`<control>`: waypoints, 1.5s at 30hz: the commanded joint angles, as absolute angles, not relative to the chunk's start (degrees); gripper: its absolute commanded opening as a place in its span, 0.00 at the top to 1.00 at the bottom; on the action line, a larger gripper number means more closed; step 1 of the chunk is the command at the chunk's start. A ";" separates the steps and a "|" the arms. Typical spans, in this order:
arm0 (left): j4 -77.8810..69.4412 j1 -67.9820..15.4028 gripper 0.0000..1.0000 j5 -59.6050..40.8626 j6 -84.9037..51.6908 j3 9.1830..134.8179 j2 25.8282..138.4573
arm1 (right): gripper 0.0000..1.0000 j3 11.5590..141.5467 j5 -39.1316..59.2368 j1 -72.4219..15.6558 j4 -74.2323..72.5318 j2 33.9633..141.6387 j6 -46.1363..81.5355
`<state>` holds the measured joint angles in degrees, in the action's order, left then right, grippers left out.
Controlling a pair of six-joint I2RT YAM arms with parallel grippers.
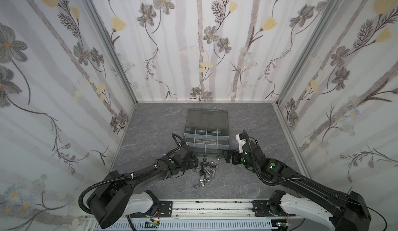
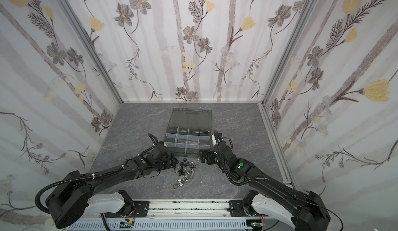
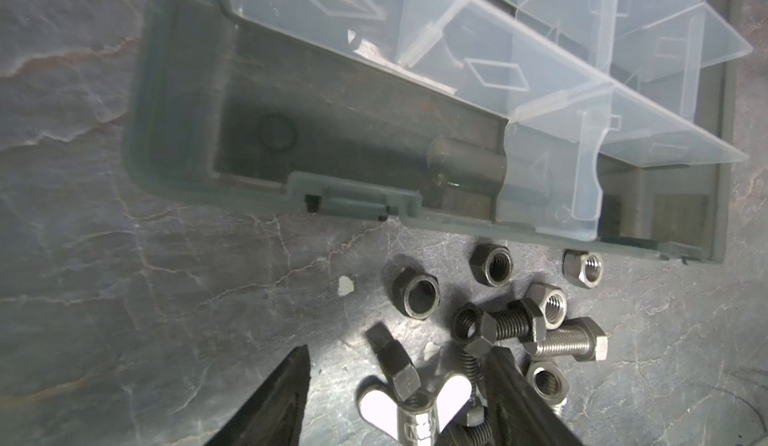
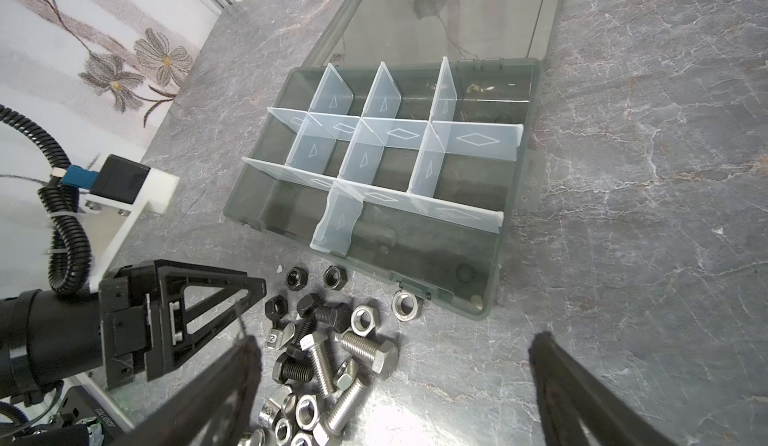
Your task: Sort the screws and nuts into containers
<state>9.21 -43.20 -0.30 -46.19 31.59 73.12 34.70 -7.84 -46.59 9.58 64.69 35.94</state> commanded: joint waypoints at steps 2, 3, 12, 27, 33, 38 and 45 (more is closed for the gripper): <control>9.40 -43.59 0.39 -1.39 -47.65 32.86 75.53 | 0.00 34.45 -7.63 -46.67 7.82 64.18 36.43; 9.40 -43.68 0.41 -1.61 -47.64 33.04 76.03 | 0.00 34.32 -7.68 -46.67 7.83 63.96 36.52; 9.40 -44.46 0.54 -1.38 -48.25 33.03 77.23 | 0.00 32.82 -8.29 -46.66 7.76 62.08 37.82; 9.40 -46.14 0.74 -1.33 -48.87 31.68 78.27 | 0.00 30.70 -11.66 -46.67 9.95 58.61 39.65; 9.40 -46.39 0.83 -0.55 -49.04 31.30 77.72 | 0.00 30.44 -12.03 -46.66 10.70 58.27 40.29; 9.32 -46.41 0.89 0.75 -48.70 30.77 76.35 | 0.00 29.82 -12.87 -46.67 11.30 56.68 41.33; 9.26 -46.42 0.90 1.47 -45.87 30.73 72.33 | 0.00 30.46 -15.28 -46.60 12.34 53.98 40.36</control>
